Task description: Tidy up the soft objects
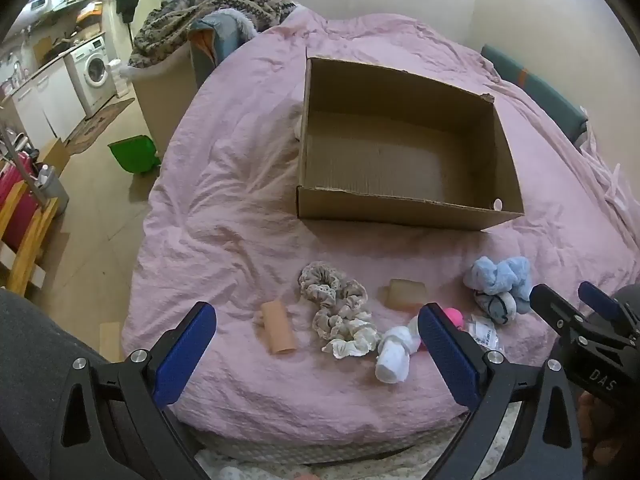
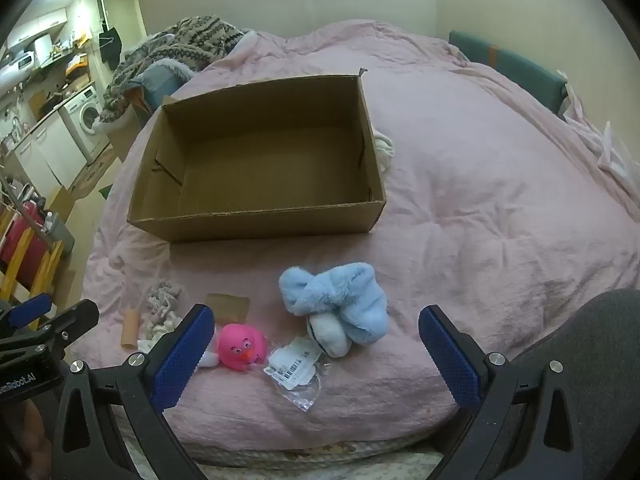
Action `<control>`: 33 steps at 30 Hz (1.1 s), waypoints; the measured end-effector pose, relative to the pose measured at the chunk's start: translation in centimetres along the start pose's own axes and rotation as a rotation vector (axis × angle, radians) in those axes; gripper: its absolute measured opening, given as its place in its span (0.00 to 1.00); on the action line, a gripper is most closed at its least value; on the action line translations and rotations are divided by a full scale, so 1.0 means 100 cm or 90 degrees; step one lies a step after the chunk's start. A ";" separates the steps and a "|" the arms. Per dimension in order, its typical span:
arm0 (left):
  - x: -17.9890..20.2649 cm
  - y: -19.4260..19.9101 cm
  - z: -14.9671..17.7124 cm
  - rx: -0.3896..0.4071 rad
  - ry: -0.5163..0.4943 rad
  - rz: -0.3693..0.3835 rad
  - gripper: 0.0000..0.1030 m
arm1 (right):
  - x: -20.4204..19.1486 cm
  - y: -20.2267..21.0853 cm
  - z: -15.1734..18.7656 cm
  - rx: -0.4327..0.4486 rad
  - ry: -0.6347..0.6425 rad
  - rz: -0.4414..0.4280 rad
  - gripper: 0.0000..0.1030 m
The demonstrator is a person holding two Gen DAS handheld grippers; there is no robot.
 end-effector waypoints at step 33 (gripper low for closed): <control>-0.001 -0.002 0.000 0.000 -0.002 -0.005 0.98 | 0.000 0.000 -0.001 0.008 0.000 0.002 1.00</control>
Point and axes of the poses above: each gripper's, at about its wrist camera, not at the fingertips, and y roughly against the way its jaws point, x to its right, z to its underside, the point moved 7 cm from there along -y, roughly the way its jaws point, and after that the axes turned 14 degrees about -y, right-handed, at the moved point
